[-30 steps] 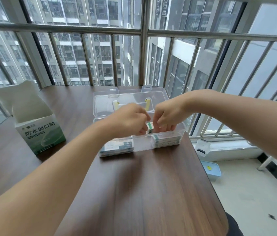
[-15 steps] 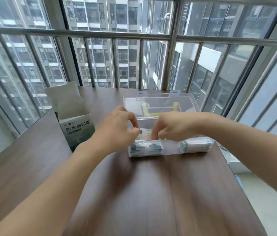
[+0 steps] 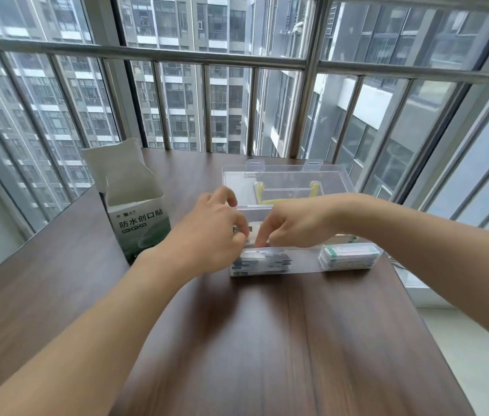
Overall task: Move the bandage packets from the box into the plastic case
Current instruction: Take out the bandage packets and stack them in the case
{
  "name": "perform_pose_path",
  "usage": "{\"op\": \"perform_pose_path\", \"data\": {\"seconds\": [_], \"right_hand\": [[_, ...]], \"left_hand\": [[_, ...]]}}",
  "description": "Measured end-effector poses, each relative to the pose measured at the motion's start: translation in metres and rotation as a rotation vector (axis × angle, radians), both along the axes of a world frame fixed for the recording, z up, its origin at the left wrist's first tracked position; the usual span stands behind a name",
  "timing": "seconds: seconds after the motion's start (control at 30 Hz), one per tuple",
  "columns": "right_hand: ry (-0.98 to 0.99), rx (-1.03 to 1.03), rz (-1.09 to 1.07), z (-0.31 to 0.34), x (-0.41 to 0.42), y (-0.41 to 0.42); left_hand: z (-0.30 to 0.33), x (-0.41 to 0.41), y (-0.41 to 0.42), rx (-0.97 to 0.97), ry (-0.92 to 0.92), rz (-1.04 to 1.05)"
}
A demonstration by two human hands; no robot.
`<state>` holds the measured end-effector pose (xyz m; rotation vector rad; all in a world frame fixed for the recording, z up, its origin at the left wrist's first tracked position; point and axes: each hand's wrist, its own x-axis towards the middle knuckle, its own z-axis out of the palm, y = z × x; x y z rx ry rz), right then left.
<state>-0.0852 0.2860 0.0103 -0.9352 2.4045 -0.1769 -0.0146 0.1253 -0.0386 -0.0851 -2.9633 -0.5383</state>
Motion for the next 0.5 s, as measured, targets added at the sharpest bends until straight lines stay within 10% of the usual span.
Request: {"op": "perform_pose_path", "data": {"seconds": [0.5], "right_hand": [[0.026,0.051,0.036,-0.001,0.0011,-0.0049]], "left_hand": [[0.0026,-0.0016,0.0004,-0.051,-0.051,-0.006]]}}
